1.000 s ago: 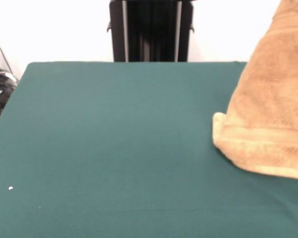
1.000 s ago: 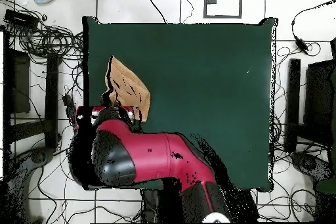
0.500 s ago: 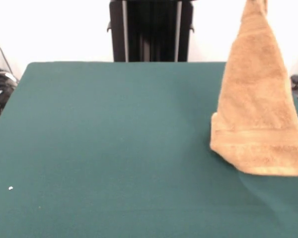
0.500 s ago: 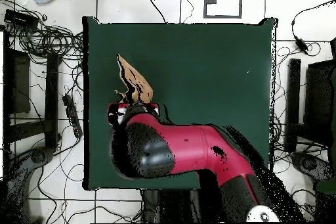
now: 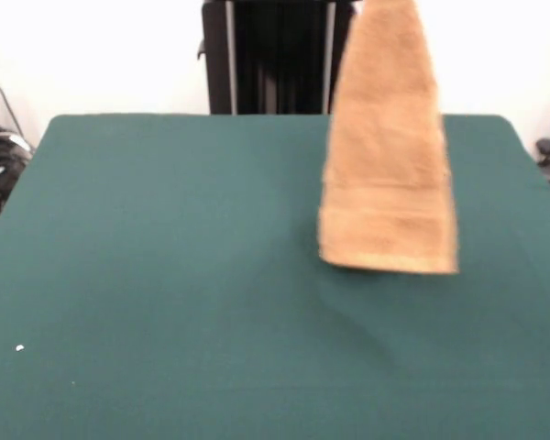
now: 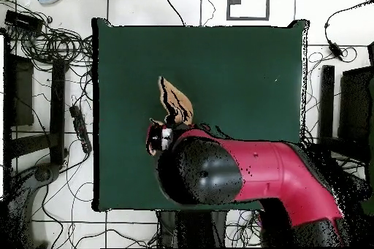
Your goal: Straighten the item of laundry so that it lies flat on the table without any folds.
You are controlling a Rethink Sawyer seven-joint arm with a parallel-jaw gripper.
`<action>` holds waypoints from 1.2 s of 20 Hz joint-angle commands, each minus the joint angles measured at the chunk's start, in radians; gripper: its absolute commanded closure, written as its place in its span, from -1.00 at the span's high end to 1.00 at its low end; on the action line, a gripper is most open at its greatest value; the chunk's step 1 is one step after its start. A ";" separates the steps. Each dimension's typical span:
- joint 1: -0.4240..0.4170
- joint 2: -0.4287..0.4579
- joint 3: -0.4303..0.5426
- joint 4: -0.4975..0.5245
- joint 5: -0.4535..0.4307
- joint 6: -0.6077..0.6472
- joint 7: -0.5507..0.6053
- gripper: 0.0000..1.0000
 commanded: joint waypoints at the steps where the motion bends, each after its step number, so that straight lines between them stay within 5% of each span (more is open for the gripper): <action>1: -0.064 -0.068 0.200 -0.045 0.042 0.220 -0.424 -1.00; 24: -0.165 0.075 0.264 -0.260 -0.115 0.383 -0.567 -1.00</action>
